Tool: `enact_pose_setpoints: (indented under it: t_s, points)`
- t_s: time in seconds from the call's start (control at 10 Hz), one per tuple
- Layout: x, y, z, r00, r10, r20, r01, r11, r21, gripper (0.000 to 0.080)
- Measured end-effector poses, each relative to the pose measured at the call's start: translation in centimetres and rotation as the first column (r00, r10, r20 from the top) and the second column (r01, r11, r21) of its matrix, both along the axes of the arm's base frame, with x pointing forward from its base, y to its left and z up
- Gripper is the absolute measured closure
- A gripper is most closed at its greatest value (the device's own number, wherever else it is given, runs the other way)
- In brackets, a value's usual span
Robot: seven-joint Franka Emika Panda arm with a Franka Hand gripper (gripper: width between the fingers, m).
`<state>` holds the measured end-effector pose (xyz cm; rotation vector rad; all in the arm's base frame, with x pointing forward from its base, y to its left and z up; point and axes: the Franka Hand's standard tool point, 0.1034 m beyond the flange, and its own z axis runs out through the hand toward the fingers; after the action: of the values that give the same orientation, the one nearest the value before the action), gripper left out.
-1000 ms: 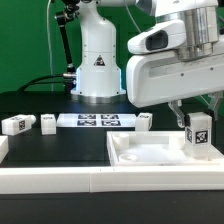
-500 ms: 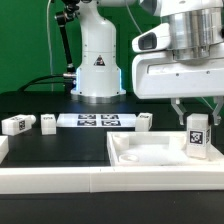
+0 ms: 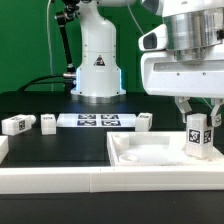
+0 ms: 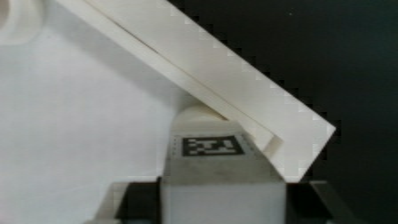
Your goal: Assemble square table
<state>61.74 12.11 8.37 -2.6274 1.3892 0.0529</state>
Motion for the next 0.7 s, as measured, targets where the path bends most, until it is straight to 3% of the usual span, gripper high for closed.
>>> enact_pose_setpoints:
  t_s: [0.2,0.4,0.7]
  points:
    - [0.00,-0.02,0.01,0.997,0.082,0.013,-0.082,0.997,-0.004,0.0501]
    - [0.23,-0.27,0.05,0.960,0.275,0.046,-0.274,0.962,-0.020,0.0192]
    - [0.22,-0.29,0.03,0.881,0.468,0.074,-0.466,0.884,-0.044,0.0152]
